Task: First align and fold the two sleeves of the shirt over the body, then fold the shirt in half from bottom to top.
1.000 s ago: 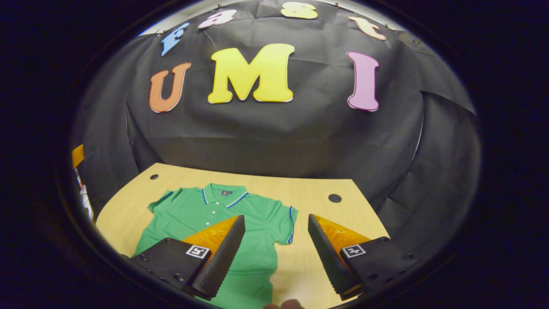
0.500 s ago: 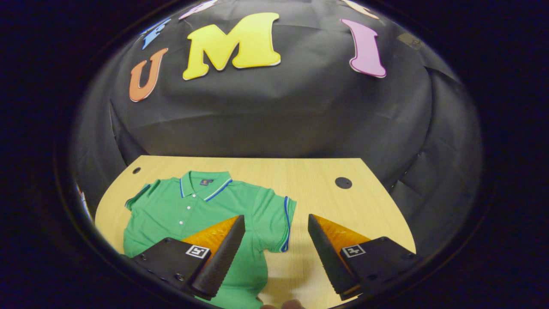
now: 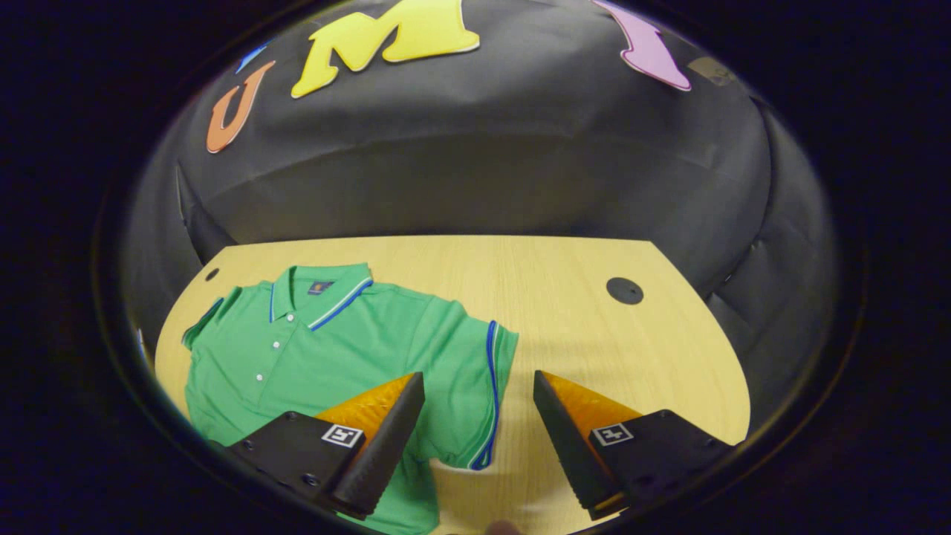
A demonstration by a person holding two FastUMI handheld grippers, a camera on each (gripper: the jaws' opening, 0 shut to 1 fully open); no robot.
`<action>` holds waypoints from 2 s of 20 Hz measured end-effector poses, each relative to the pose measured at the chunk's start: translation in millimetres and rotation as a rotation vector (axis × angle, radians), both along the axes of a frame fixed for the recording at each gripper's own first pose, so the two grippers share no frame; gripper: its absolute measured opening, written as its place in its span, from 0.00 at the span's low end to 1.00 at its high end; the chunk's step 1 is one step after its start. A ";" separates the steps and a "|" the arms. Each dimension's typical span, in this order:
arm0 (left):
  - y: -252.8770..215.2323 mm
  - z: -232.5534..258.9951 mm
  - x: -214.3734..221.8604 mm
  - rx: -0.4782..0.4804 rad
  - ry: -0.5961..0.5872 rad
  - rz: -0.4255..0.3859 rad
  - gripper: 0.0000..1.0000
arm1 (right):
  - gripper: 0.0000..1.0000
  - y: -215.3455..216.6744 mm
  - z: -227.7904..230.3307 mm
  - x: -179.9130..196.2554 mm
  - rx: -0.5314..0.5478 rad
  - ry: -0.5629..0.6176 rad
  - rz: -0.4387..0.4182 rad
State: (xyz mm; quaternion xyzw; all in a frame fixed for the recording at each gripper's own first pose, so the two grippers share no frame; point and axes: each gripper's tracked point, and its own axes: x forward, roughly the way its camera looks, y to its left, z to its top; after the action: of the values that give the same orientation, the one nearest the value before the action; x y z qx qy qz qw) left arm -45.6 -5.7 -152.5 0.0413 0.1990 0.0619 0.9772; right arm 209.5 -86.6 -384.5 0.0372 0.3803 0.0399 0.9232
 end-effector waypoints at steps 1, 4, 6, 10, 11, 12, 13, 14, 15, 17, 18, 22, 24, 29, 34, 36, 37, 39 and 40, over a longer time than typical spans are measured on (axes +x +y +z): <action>0.0 -1.1 -0.8 0.005 0.006 0.000 1.00 | 0.96 0.1 -5.1 1.9 0.008 0.012 -0.001; -1.1 -1.1 -1.9 0.019 0.012 0.005 1.00 | 0.84 -1.7 -18.1 3.3 0.023 0.042 0.001; -3.1 -0.3 -3.2 0.024 0.014 0.010 1.00 | 0.81 -2.6 -25.4 3.8 0.030 0.062 -0.002; -4.6 1.6 -6.8 0.044 0.025 0.024 1.00 | 0.43 -19.4 -37.0 6.7 -0.033 0.075 -0.013; -4.9 0.8 -8.0 0.045 0.025 0.026 1.00 | 0.26 -18.7 -28.1 6.1 -0.019 0.073 -0.014; -5.6 2.1 -7.7 0.046 0.026 0.026 1.00 | 0.10 -14.9 -32.4 7.7 -0.014 0.083 -0.019; -7.2 2.5 -9.3 0.048 0.025 0.023 1.00 | 0.10 -16.2 -30.8 9.2 -0.009 0.084 -0.023; -9.5 3.8 -8.3 0.049 0.024 0.018 1.00 | 0.05 -15.5 -33.2 10.8 0.001 0.095 -0.031; -10.0 4.0 -8.0 0.051 0.022 0.012 1.00 | 0.02 -14.9 -28.8 5.4 0.006 0.099 -0.027; -8.3 5.7 -7.3 0.054 0.018 0.011 1.00 | 0.02 -17.0 -28.6 6.8 0.001 0.096 -0.016; -7.7 6.8 -6.8 0.053 0.014 0.011 1.00 | 0.01 -16.2 -23.9 6.3 0.002 0.089 -0.013; 1.6 12.7 -10.7 0.050 -0.002 0.020 1.00 | 0.01 -12.4 8.3 10.3 -0.010 0.027 -0.010; 7.0 14.7 -11.7 0.038 -0.009 0.034 1.00 | 0.03 -0.2 26.9 10.6 -0.014 -0.001 0.007; 29.9 20.6 -22.7 0.022 -0.034 0.077 1.00 | 0.02 44.8 60.3 11.5 -0.022 -0.045 0.046; 58.8 21.7 -37.9 0.009 -0.034 0.126 1.00 | 0.03 100.4 58.0 17.3 -0.022 -0.041 0.070; 71.6 20.0 -46.1 0.010 -0.027 0.143 1.00 | 0.03 121.0 52.3 18.0 -0.024 -0.021 0.089; 77.8 20.3 -49.4 0.012 -0.027 0.153 1.00 | 0.03 129.2 49.4 19.3 -0.025 -0.019 0.099; 90.9 19.4 -54.3 0.009 -0.027 0.172 1.00 | 0.10 147.4 52.2 18.4 -0.012 -0.018 0.129; 96.2 19.0 -55.9 0.004 -0.025 0.179 1.00 | 0.14 159.4 55.0 13.5 0.013 -0.016 0.159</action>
State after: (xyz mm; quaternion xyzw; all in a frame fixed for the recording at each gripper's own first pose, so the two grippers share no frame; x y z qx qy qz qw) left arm -101.6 90.5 -133.5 0.0247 0.1897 0.1500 0.9700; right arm 223.0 72.8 -329.4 0.0125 0.3743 0.1160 0.9199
